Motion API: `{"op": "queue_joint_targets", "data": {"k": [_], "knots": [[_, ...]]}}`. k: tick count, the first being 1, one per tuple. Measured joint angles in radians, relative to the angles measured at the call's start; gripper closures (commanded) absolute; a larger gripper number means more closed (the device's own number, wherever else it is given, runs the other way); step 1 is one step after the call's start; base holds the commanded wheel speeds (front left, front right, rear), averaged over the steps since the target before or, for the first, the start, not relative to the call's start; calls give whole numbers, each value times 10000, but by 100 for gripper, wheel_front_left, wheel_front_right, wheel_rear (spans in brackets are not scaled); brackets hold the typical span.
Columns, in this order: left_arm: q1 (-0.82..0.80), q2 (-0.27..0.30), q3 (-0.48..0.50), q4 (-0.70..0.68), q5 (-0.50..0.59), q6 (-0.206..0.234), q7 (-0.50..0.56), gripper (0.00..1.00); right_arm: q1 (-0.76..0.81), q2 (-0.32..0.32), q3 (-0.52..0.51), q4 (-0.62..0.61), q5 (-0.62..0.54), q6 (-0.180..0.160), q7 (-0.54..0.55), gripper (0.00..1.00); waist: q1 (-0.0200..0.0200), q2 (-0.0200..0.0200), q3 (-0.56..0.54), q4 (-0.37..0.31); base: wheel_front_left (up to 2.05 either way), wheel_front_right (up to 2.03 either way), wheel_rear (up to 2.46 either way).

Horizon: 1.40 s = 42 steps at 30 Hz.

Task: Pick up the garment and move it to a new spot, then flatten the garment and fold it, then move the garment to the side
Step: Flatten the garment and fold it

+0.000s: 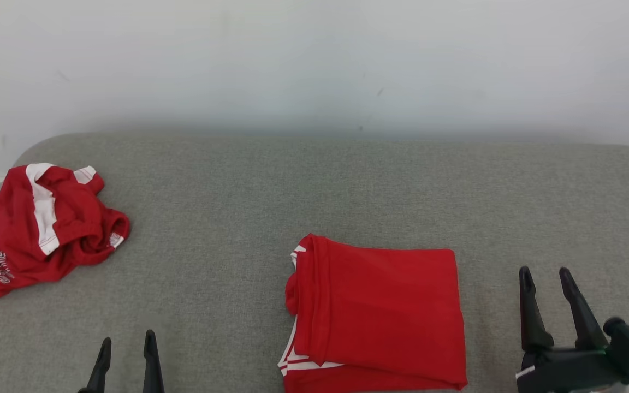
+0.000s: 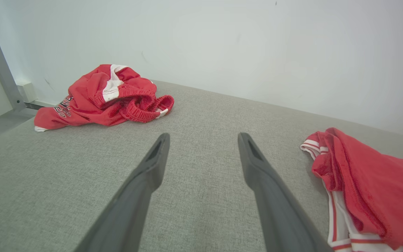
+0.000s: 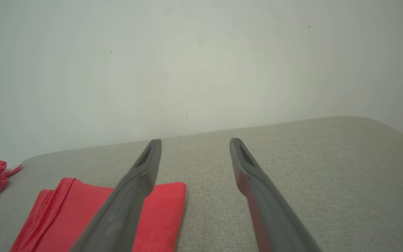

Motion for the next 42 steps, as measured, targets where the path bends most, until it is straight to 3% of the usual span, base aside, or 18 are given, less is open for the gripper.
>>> {"op": "queue_joint_targets", "data": {"k": [8, 16, 25, 42], "knots": [[379, -2, -33, -33, 420, -111, 0, 0, 1442, 579, -397, -1051, -694, 0, 0, 0, 0, 0, -261, -446, 0, 0, 0], [392, -2, -127, -44, 989, -182, 0, 0, 2057, 1014, -437, -1122, -1005, 0, 0, 0, 0, 0, -363, -876, 0, 0, 0], [615, -2, -117, -50, 1526, -353, 0, 0, 2065, 1191, -408, -1093, -1124, 0, 0, 0, 2, 0, -351, -752, 0, 0, 0], [821, -2, -50, -94, 1526, -412, 0, 0, 2021, 1227, -278, -959, -1381, 0, 0, 0, 2, 0, -332, -633, 0, 0, 0]]}}
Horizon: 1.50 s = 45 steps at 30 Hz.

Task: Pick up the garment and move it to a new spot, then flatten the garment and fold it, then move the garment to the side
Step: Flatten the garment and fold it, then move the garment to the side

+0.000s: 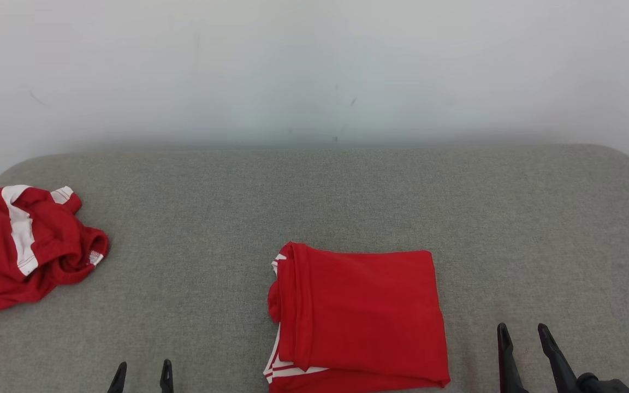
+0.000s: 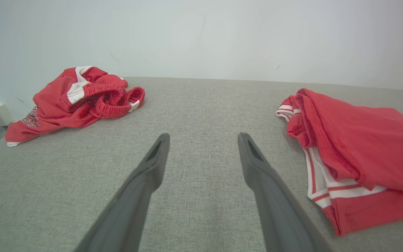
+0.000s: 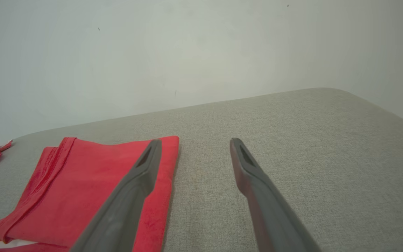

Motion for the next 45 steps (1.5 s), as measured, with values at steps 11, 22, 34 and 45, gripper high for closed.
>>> {"op": "queue_joint_targets", "data": {"k": [11, 22, 34, 45], "knots": [[-18, 0, -15, 102, -38, -2, 0, 0, -18, 23, 36, 130, -15, 0, 0, 0, 0, -1, -26, 0, 0, 0, 0], [-40, 0, -21, 173, -36, -15, 0, 0, -25, 12, 73, 184, -15, 0, 0, 0, 0, 0, -56, 33, 0, 0, 0], [-36, 0, -6, 186, -82, -25, 0, 0, -24, -17, 134, 240, -15, 0, 0, 0, 0, 0, -124, 57, 0, 0, 0], [-34, 0, 19, 184, -82, -29, 0, 0, -313, -6, 261, 169, -33, 0, 0, 0, 0, -1, -104, 58, 0, 0, 0]]}}
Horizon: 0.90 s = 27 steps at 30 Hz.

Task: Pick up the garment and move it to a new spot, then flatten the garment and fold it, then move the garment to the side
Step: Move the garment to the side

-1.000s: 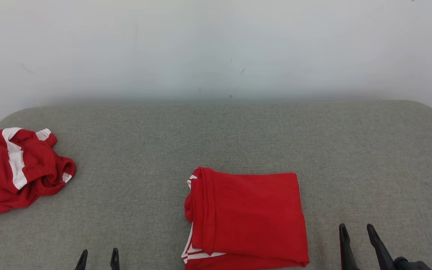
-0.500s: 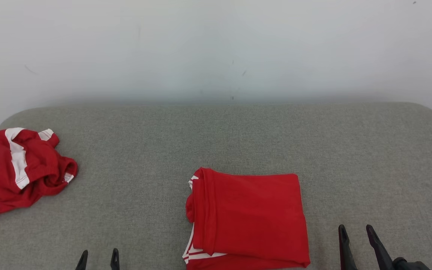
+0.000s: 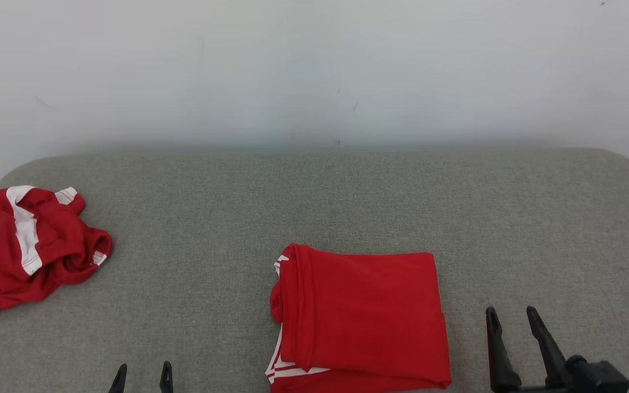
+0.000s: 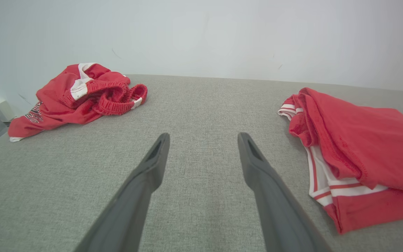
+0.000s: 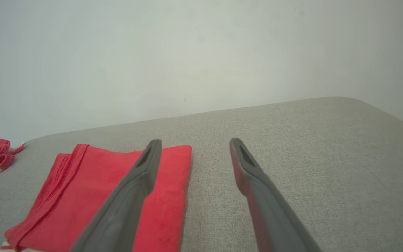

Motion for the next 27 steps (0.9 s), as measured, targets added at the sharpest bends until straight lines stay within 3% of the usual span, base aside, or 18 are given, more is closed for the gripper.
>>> {"op": "queue_joint_targets", "data": {"k": [7, 18, 27], "knots": [[-122, 0, -123, 23, -2, -46, 0, 0, -1392, -42, 324, 685, -261, 0, -2, 0, 0, 1, 183, 102, 0, 0, 0], [-645, 0, -533, 82, -96, -54, 0, 0, -3691, -136, 451, 4320, -314, 0, 0, 0, 1, 1, 634, 577, 0, 0, 0], [-810, 0, -558, 107, -134, -12, 0, 0, -4278, -140, 441, 6180, -42, 0, 0, 0, 1, 1, 980, 942, 0, 0, 0]]}}
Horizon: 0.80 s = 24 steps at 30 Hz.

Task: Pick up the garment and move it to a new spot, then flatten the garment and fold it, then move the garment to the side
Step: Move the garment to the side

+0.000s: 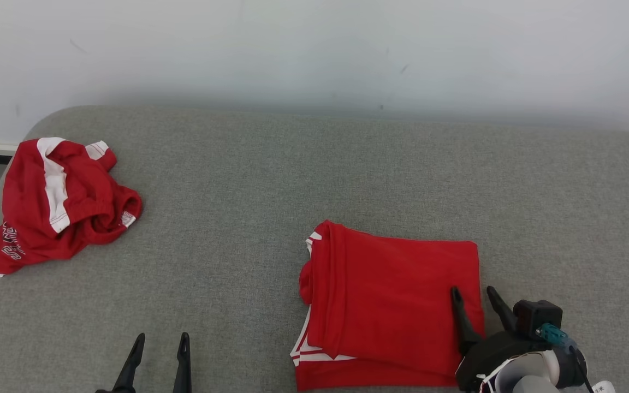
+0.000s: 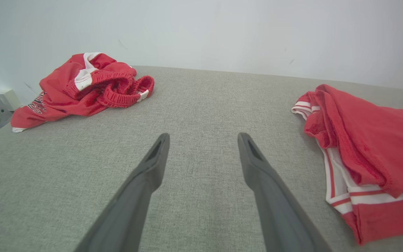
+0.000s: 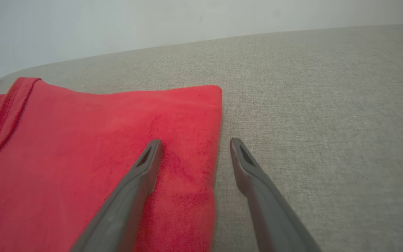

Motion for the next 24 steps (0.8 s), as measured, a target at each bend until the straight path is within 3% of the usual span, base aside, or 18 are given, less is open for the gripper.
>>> {"op": "queue_joint_targets", "data": {"k": [6, 13, 15, 16, 17, 18, 19, 24], "knots": [[-8, 0, 63, 13, -33, 31, 0, 0, -76, 132, 221, 736, 667, 0, -2, 0, 0, 0, -26, -28, 0, 0, 0], [-22, 0, -21, 90, -107, 31, 0, 0, -439, 167, 1243, 1705, 1544, -2, -48, 0, 0, 0, -102, -62, 0, 0, 0], [-45, 0, -58, 113, -115, 31, 0, 0, -584, 155, 1503, 1942, 1745, -29, -56, 39, -1, 0, -109, -36, 0, 0, 0], [-62, 0, -79, 119, -117, 31, 0, 0, -654, 155, 1601, 2033, 1860, -29, -56, 64, -1, 0, -113, -22, 0, 0, 0], [-74, 0, -90, 121, -130, 35, 0, 0, -724, 153, 1682, 2113, 1950, -29, -56, 80, -1, -1, -117, -10, 0, 0, 0], [-74, 0, -94, 125, -132, 38, 0, 0, -790, 150, 1774, 2182, 2042, -29, -56, 80, -1, 0, -124, 0, 0, 0, 0], [-73, 0, -88, 128, -132, 38, 0, 0, -842, 125, 1835, 2192, 2096, -29, -44, 100, -1, 0, -129, 7, 0, 0, 0], [-51, 2, -81, 142, -221, 44, 0, 0, -979, -186, 1896, 2000, 2167, -27, 0, 100, -1, 0, -150, -25, 0, 0, 0]]}}
